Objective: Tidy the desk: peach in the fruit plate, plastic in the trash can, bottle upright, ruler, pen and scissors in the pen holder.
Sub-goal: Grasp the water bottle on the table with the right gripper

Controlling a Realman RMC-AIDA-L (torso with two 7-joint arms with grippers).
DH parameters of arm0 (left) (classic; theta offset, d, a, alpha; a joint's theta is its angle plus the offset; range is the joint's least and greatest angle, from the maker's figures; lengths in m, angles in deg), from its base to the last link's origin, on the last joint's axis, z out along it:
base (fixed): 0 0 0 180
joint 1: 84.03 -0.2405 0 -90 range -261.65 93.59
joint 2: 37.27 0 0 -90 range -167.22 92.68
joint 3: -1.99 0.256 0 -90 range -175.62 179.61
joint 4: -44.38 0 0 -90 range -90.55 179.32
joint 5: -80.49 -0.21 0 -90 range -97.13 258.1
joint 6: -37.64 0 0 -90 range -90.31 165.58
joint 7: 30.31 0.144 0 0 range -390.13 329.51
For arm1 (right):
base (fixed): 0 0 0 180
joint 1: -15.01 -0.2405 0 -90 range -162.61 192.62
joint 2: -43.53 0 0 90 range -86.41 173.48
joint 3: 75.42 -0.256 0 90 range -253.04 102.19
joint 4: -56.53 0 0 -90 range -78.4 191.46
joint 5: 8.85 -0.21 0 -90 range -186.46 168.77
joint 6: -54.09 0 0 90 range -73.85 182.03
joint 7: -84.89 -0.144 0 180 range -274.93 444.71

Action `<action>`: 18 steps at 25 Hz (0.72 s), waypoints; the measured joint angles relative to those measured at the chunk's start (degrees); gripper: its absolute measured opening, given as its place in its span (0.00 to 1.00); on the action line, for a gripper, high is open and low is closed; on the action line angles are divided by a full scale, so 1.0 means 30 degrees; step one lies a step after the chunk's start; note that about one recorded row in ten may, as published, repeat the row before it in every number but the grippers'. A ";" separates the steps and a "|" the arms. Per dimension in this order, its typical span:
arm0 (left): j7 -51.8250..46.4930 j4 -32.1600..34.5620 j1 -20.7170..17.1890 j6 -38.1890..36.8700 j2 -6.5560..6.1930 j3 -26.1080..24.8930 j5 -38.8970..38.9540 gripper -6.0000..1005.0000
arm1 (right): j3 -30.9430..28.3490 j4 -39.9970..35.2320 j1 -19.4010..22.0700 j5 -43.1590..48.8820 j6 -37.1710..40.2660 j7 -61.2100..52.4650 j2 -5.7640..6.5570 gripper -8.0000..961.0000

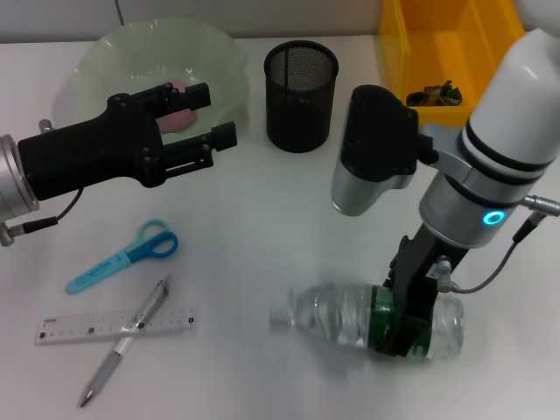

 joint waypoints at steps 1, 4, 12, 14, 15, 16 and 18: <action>0.0000 0.0000 -0.0006 0.0001 -0.0008 -0.0002 0.0004 0.64 | -0.0008 -0.0261 0.0187 0.0032 0.0040 -0.0001 0.0017 0.80; 0.0000 0.0001 -0.0023 0.0012 -0.0012 -0.0006 0.0045 0.64 | -0.0151 -0.0809 0.0752 0.0061 0.0199 -0.0006 0.0039 0.80; 0.0000 0.0056 0.0009 0.0075 -0.0041 -0.0006 0.0102 0.64 | -0.1000 -0.1515 0.1621 0.0084 0.0228 0.0060 0.0066 0.79; 0.0000 0.0057 0.0035 0.0088 -0.0042 -0.0006 0.0104 0.64 | -0.1822 -0.2343 0.2198 0.0085 0.0473 0.0124 0.0067 0.79; -0.0001 0.0058 0.0037 0.0089 -0.0042 -0.0007 0.0105 0.64 | -0.1822 -0.2343 0.2198 0.0085 0.0473 0.0124 0.0067 0.79; -0.0001 0.0061 0.0038 0.0089 -0.0041 -0.0006 0.0105 0.63 | -0.2081 -0.2605 0.2385 0.0084 0.0591 0.0138 0.0067 0.79; -0.0001 0.0094 0.0043 0.0090 -0.0038 -0.0007 0.0108 0.63 | -0.2536 -0.3188 0.2839 0.0084 0.0811 0.0175 0.0067 0.79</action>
